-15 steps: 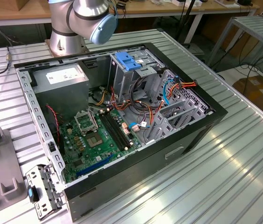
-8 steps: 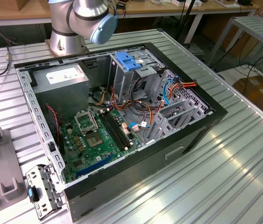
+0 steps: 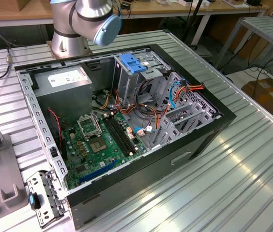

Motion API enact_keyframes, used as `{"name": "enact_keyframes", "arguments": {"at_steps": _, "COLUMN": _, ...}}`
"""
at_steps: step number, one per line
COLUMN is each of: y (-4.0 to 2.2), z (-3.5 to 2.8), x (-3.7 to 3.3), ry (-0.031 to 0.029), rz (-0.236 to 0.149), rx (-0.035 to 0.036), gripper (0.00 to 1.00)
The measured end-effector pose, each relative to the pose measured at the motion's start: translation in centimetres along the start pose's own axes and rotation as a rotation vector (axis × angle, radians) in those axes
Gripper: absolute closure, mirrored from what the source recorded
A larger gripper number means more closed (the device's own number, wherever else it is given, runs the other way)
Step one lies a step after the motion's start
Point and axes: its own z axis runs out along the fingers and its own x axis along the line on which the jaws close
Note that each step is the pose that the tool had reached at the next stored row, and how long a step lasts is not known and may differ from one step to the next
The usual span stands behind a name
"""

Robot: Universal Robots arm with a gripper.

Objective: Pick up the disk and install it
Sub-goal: 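Pick up the disk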

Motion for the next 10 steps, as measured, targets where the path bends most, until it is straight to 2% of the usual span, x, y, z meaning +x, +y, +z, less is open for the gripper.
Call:
{"name": "enact_keyframes", "arguments": {"at_steps": 3, "y": 0.01, "z": 0.32, "x": -0.02, "ry": 0.0012, "rz": 0.038, "rx": -0.0004, "gripper": 0.52}}
{"name": "enact_keyframes", "arguments": {"at_steps": 10, "y": 0.02, "z": 0.45, "x": -0.05, "ry": 0.0009, "rz": 0.04, "rx": 0.0, "gripper": 0.52}}
